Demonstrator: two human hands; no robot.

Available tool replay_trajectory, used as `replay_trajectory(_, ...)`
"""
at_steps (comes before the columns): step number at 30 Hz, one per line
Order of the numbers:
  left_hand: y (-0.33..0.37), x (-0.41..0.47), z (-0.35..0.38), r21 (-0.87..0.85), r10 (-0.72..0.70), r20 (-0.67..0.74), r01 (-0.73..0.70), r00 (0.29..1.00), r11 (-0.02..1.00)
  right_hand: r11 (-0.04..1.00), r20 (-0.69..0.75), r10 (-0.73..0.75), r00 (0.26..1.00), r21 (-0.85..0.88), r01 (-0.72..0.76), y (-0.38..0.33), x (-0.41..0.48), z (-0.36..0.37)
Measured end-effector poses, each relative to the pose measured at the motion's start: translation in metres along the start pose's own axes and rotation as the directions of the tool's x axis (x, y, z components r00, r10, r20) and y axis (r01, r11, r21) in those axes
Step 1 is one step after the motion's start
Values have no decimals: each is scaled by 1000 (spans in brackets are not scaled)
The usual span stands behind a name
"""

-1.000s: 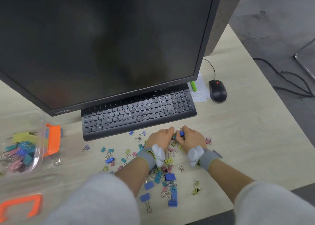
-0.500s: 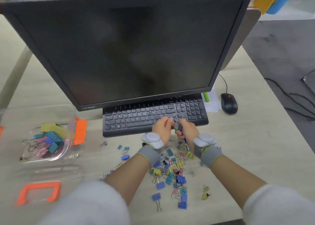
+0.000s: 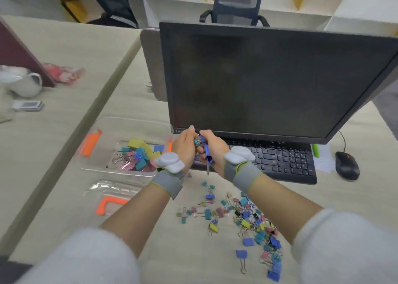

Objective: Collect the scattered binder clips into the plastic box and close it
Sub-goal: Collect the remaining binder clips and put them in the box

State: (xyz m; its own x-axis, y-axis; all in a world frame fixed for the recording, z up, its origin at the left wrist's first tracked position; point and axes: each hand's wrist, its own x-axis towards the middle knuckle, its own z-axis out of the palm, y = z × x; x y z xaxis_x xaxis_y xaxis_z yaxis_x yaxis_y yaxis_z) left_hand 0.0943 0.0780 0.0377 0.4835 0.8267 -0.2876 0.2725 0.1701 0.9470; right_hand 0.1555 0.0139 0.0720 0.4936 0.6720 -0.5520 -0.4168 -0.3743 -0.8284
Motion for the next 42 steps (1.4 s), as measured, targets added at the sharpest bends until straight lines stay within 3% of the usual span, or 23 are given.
replay_trajectory(2,4,11,-39,-24,2,-94,-4,996,1000,994,46,-10,999,-105,15,-10,6,41)
replay_trajectory(11,6,46,-140,73,36,-252,-18,967,997,895,159,-121,980,-410,177,-28,36,151)
replay_trajectory(19,-27,56,-154,242,-92,-95,112,991,964,732,91,21,996,-679,47,4,70,160)
replay_trajectory(25,-34,58,-154,278,-71,-21,74,997,958,606,95,-5,996,-792,78,9,72,143)
replay_trajectory(31,-28,54,-144,238,10,-77,8,997,971,678,91,-47,995,-728,99,3,60,123)
replay_trajectory(35,-13,46,-124,216,70,-88,-49,994,975,818,52,-131,990,-558,138,-1,48,101)
replay_trajectory(42,10,21,-63,205,199,41,-203,979,958,924,-80,-162,984,-363,123,-2,25,29)
